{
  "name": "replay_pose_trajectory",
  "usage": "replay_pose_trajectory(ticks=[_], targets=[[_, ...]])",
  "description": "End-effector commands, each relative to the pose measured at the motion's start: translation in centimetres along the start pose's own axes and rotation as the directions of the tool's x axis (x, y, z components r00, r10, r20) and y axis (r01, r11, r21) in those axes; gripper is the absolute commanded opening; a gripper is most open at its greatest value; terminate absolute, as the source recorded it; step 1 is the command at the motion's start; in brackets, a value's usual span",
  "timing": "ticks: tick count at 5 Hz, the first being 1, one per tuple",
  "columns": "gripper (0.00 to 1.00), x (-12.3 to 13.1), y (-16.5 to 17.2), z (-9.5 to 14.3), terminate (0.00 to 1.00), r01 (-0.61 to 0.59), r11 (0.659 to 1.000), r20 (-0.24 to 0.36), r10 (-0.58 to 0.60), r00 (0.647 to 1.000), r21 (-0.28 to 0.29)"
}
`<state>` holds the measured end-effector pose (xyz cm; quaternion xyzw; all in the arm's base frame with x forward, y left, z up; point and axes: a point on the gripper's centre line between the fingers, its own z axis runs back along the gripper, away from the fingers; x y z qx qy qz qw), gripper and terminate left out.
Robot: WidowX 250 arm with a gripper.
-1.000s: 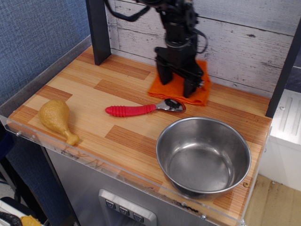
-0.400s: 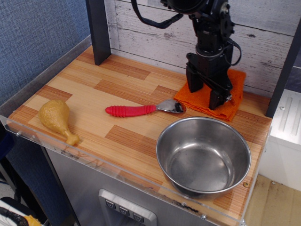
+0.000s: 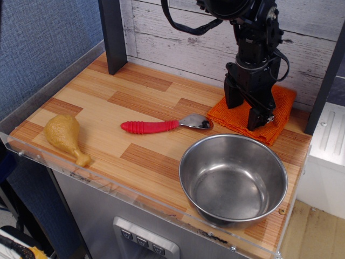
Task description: Move the orange cloth to the top right corner of the table.
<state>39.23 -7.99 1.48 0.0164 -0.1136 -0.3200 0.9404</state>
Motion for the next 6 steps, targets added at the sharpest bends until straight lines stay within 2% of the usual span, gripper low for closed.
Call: replay_pose_trajectory(ticks=[1,2,3,6], targets=[[1.00,1.6,2.9,6.8,0.00,-0.044,0.993,0.160,0.026,0.987,0.107],[1.00,2.2,4.6,9.7,0.00,-0.082,0.984,0.214,0.047,0.976,0.159],[1.00,2.9,5.5,12.0,0.00,-0.124,0.982,0.254,0.083,0.964,0.146],[1.00,3.3,6.3,19.2,0.00,-0.207,0.959,0.349,0.131,0.928,0.192]])
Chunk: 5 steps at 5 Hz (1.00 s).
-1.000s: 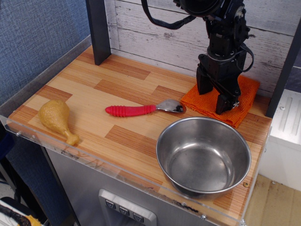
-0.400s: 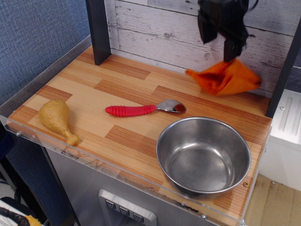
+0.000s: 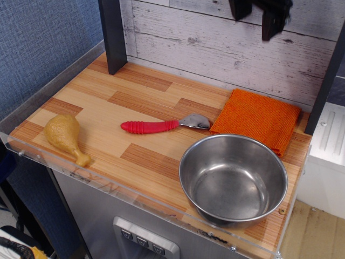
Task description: Move the orange cloth to the top right corner of the table.
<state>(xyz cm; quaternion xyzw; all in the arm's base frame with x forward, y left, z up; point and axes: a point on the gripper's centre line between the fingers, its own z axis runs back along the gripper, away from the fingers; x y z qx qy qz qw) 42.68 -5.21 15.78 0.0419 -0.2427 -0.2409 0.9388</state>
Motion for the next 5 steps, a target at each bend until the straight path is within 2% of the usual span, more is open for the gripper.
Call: replay_pose_trajectory(ticks=[1,2,3,4,5], targets=[[1.00,1.1,1.8,8.0,0.00,-0.067,0.993,0.129,0.054,0.990,0.098],[1.00,-0.1,1.6,9.1,0.00,-0.058,0.992,0.076,0.049,0.996,0.113],[1.00,-3.2,1.3,10.2,0.00,-0.040,0.991,0.016,0.039,0.999,0.131],[1.00,-4.9,1.2,10.7,0.00,-0.038,0.990,0.000,0.038,0.999,0.136],[1.00,-5.4,1.1,10.8,0.00,-0.054,0.980,0.023,0.050,0.998,0.194]])
